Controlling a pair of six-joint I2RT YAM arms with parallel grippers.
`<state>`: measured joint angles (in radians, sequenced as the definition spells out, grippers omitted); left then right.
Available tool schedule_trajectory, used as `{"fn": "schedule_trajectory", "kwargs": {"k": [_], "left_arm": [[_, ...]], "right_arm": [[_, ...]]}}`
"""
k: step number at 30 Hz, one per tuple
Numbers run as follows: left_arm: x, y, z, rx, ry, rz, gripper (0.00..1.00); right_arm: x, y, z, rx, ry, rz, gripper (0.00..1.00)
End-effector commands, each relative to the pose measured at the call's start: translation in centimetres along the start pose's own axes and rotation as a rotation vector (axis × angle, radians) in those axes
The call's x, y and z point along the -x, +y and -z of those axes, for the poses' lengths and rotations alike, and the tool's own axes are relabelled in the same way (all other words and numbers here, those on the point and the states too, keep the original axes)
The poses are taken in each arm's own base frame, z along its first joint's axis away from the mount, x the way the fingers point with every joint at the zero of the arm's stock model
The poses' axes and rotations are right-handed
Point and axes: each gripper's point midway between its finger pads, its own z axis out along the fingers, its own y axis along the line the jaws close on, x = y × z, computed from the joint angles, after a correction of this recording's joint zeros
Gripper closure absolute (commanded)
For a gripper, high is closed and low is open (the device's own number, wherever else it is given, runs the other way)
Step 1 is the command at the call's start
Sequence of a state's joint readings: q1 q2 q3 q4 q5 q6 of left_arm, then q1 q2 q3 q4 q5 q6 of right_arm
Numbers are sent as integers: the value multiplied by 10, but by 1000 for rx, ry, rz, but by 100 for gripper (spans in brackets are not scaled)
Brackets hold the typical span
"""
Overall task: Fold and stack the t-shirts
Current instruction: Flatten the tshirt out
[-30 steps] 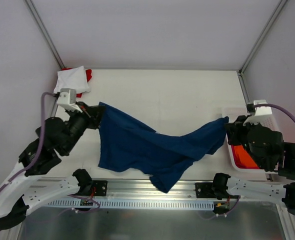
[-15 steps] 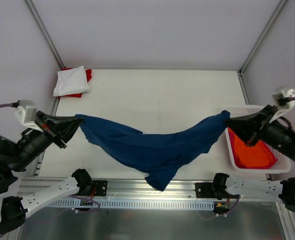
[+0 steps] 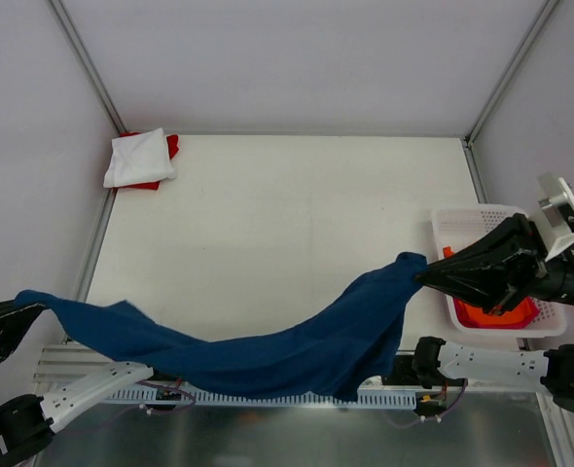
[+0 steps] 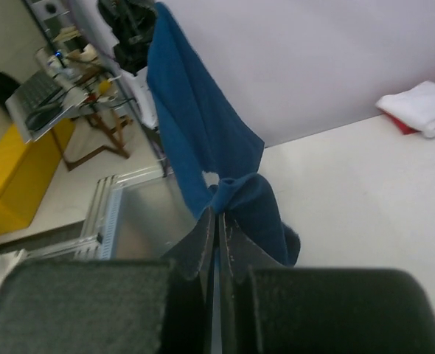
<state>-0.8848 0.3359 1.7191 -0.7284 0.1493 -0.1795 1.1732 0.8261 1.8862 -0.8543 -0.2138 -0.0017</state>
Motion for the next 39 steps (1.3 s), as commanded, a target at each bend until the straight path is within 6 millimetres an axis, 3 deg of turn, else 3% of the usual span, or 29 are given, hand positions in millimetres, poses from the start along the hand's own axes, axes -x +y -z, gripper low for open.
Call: {"fn": "schedule_trajectory", "kwargs": {"k": [1, 2, 3, 4, 5, 6, 7, 9, 10, 11, 13, 15, 17, 18, 21, 22, 27, 32, 39], "left_arm": [[-19, 2, 0, 1, 23, 40, 100], [-27, 6, 2, 23, 30, 43, 100], [-32, 11, 10, 51, 19, 42, 100], [-51, 30, 7, 143, 46, 42, 100], [-58, 37, 10, 178, 48, 41, 100], [-61, 45, 19, 226, 29, 38, 100], [-77, 56, 18, 270, 56, 38, 100], [-88, 73, 30, 362, 43, 28, 100], [-107, 82, 29, 396, 79, 25, 100], [-114, 91, 33, 442, 83, 25, 100], [-130, 100, 37, 482, 112, 17, 100], [-130, 112, 58, 572, 78, 15, 100], [-125, 124, 75, 665, 43, 18, 100], [-118, 135, 96, 753, -4, 13, 100], [-104, 150, 132, 895, -69, -5, 100], [-103, 152, 137, 913, -70, -16, 100], [-101, 160, 151, 992, -70, -39, 100], [-114, 166, 155, 1042, -39, -30, 100], [-125, 152, 128, 905, 33, -14, 100]], "right_arm": [[47, 47, -1, 243, -162, 41, 100], [64, 52, -7, 257, -183, 62, 100], [68, 50, -9, 238, -168, 61, 100], [76, 43, -13, 189, -170, 70, 100], [108, 52, 12, 187, -260, 121, 100], [93, 35, -15, 127, -163, 133, 100], [100, 22, -15, 47, -176, 146, 100], [101, 5, -16, -41, -175, 188, 100], [102, -11, -15, -125, -184, 194, 100], [90, -24, -28, -167, -148, 195, 100], [88, -34, -17, -228, -161, 208, 100], [77, -40, -19, -246, -132, 205, 100], [78, -41, -9, -266, -144, 197, 100], [79, -42, -5, -275, -151, 195, 100], [82, -45, 15, -318, -179, 196, 100], [79, -46, 21, -327, -174, 198, 100], [67, -56, 25, -373, -138, 195, 100], [59, -59, 30, -386, -131, 196, 100], [48, -55, 31, -348, -109, 194, 100]]}}
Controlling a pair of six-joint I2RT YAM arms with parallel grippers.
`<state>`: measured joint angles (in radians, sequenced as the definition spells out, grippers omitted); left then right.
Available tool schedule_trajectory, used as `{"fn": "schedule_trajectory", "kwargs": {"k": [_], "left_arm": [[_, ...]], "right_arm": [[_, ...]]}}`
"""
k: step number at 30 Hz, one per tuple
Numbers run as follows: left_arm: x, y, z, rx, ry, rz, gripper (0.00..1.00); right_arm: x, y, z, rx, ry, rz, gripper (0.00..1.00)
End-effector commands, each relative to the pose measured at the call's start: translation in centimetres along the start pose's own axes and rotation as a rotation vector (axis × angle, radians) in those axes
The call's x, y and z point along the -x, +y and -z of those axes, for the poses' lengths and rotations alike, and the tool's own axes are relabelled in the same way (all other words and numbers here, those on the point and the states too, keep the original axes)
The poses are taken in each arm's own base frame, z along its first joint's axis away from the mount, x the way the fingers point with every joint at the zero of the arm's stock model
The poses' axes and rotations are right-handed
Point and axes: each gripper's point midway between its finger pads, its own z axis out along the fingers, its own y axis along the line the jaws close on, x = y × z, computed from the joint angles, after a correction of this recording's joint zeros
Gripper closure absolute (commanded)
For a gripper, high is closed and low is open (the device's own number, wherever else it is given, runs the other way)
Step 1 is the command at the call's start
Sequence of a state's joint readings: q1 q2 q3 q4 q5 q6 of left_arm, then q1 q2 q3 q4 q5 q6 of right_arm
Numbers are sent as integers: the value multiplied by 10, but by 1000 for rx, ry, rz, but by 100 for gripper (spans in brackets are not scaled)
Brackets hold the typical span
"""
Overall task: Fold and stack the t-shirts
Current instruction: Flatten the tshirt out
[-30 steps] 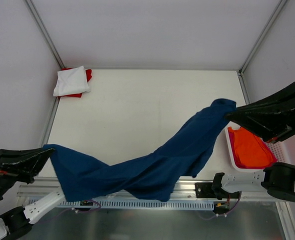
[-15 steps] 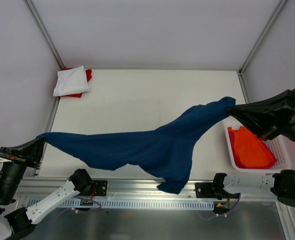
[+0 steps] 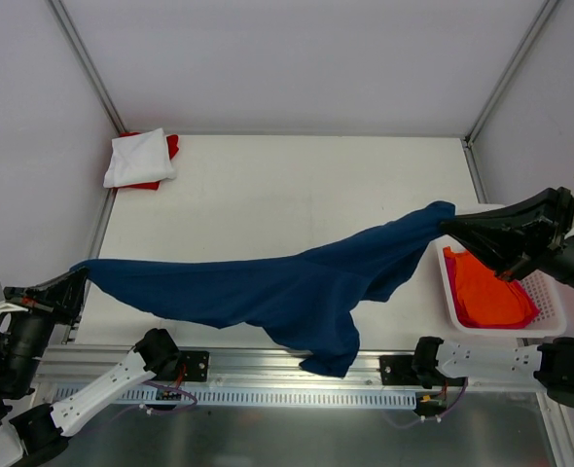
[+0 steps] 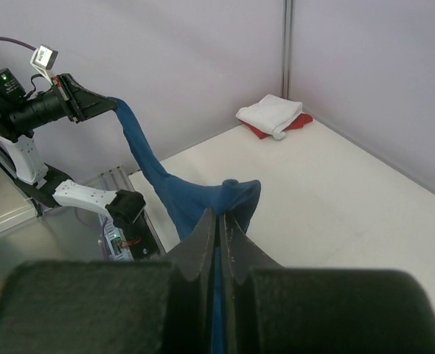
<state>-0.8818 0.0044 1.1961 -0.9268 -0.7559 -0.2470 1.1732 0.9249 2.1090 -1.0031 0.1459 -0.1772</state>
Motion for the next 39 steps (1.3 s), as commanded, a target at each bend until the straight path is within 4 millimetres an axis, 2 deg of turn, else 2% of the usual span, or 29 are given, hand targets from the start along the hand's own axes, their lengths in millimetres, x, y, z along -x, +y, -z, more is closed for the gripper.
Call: {"fn": "schedule_trajectory", "kwargs": {"k": [1, 5, 10, 11, 12, 15, 17, 18, 20, 21, 22, 23, 24, 25, 26, 27, 29, 33, 39], "left_arm": [[7, 3, 23, -100, -69, 78, 100], [19, -18, 29, -204, -55, 93, 100], [35, -35, 36, -290, -47, 139, 100], [36, -49, 35, -339, -18, 130, 100], [41, -55, 39, -369, -19, 140, 100], [57, -86, 48, -531, -28, 88, 100], [69, -101, 60, -641, -53, 63, 100], [82, -115, 72, -738, -70, 47, 100], [95, -132, 91, -869, -91, 18, 100], [98, -148, 107, -1000, -82, -4, 100], [115, -151, 125, -1070, -136, 2, 100], [124, -159, 146, -1186, -154, -9, 100], [128, -161, 146, -1188, -167, -4, 100], [138, -166, 169, -1303, -214, -13, 100], [141, -167, 180, -1358, -227, -6, 100], [143, -168, 191, -1408, -244, -5, 100], [151, -167, 211, -1499, -288, 7, 100], [159, -158, 238, -1585, -365, 33, 100], [170, -148, 262, -1653, -445, 68, 100]], "right_arm": [[15, 1, 13, 18, -72, 8, 100], [15, 19, 16, 124, -70, 12, 100], [27, 21, 27, 142, -116, 6, 100], [28, 30, 32, 193, -125, 15, 100], [31, 33, 37, 217, -141, 23, 100], [40, 36, 54, 246, -201, 30, 100], [47, 35, 64, 252, -237, 35, 100], [50, 37, 67, 265, -244, 40, 100], [66, 49, 82, 336, -290, 50, 100], [71, 55, 87, 375, -306, 51, 100], [78, 69, 99, 460, -331, 54, 100], [86, 75, 106, 499, -369, 52, 100], [91, 81, 112, 536, -394, 49, 100], [84, 97, 113, 632, -376, 53, 100], [97, 105, 130, 696, -446, 35, 100], [96, 118, 140, 790, -459, 41, 100], [101, 130, 146, 873, -511, 31, 100], [109, 146, 166, 923, -557, 2, 100], [129, 174, 194, 949, -640, 63, 100]]}}
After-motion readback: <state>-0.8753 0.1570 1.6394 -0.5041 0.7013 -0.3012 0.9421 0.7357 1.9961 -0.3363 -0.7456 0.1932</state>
